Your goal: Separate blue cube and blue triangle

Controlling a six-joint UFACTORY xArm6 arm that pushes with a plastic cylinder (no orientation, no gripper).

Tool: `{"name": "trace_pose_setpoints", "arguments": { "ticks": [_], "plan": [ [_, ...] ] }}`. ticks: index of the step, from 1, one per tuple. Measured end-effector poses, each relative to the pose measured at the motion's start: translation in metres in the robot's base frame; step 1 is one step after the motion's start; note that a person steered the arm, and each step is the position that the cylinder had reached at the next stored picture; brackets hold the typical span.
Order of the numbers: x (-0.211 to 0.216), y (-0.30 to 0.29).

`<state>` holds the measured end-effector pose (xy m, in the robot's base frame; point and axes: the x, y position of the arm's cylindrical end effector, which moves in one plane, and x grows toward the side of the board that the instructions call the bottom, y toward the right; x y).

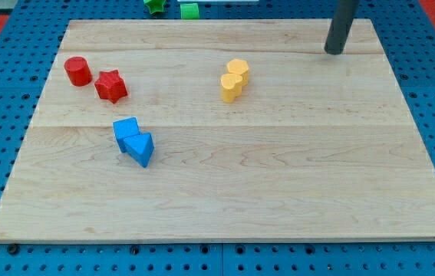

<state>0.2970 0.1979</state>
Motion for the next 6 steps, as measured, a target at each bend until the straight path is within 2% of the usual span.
{"name": "trace_pose_setpoints", "arguments": {
  "ticks": [1,2,3,4,5,6],
  "plan": [
    [0.029,-0.018],
    [0.062,-0.091],
    [0.106,-0.113],
    [0.175,-0.157],
    [0.231,-0.262],
    [0.248,-0.338]
  ]
}}
